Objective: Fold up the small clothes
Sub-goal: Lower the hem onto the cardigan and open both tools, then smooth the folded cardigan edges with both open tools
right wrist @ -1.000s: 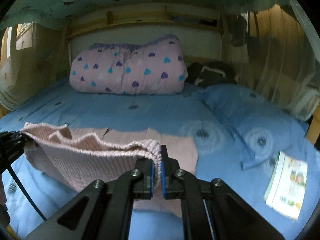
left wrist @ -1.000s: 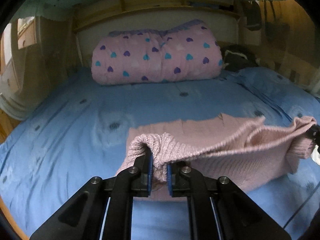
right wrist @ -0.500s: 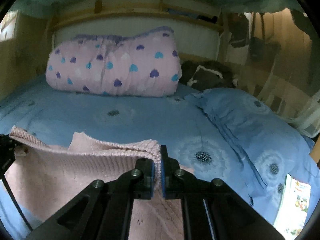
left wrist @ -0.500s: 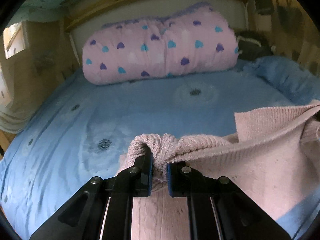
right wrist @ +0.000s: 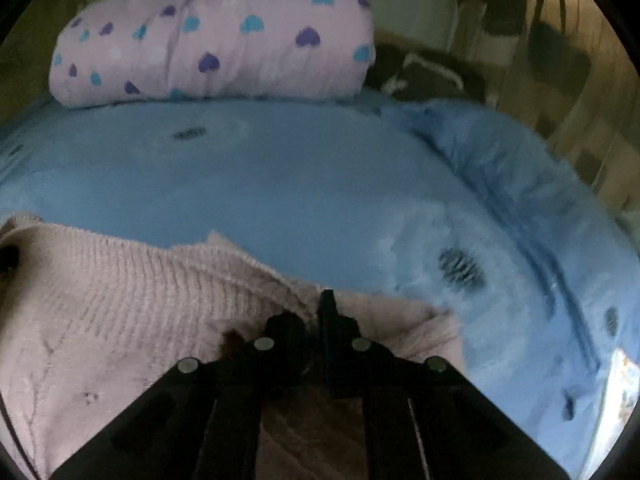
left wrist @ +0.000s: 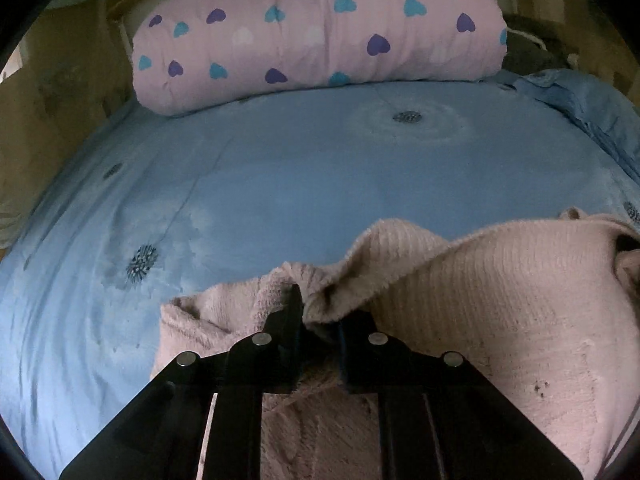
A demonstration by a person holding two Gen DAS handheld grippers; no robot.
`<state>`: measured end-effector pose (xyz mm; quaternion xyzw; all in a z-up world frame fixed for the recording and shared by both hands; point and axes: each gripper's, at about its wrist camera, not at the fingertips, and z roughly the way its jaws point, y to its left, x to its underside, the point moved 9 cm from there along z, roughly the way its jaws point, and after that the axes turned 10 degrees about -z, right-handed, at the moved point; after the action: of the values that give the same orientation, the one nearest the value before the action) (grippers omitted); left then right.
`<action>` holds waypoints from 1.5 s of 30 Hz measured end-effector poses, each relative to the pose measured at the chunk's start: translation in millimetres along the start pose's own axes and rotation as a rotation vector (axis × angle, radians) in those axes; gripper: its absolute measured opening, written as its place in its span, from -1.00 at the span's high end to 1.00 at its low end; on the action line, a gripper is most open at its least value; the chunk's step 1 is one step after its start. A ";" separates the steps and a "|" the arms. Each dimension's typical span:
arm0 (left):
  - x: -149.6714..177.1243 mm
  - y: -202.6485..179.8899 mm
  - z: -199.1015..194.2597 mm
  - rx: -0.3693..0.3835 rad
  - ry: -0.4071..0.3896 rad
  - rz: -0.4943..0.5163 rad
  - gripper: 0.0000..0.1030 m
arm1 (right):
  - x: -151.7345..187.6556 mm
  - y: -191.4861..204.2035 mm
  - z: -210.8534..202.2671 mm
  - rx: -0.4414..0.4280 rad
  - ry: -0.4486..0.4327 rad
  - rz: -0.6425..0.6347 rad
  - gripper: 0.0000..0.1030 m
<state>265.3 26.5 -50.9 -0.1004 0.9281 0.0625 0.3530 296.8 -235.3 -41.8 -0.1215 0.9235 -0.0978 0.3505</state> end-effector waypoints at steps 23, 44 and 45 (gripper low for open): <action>-18.0 50.1 -52.6 0.019 0.074 0.000 0.62 | -15.4 -30.8 -63.9 -0.062 0.030 -0.049 -0.44; 43.1 69.1 -90.6 0.099 0.202 0.031 0.53 | 52.6 -22.8 -103.4 -0.173 0.100 -0.105 -0.45; 44.7 66.2 -91.5 0.123 0.200 0.023 0.53 | 54.6 -23.0 -101.6 -0.173 0.101 -0.093 -0.45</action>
<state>158.7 67.4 -9.8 -0.0737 0.9618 -0.0010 0.2635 192.6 -263.5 5.0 -0.1891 0.9383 -0.0399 0.2868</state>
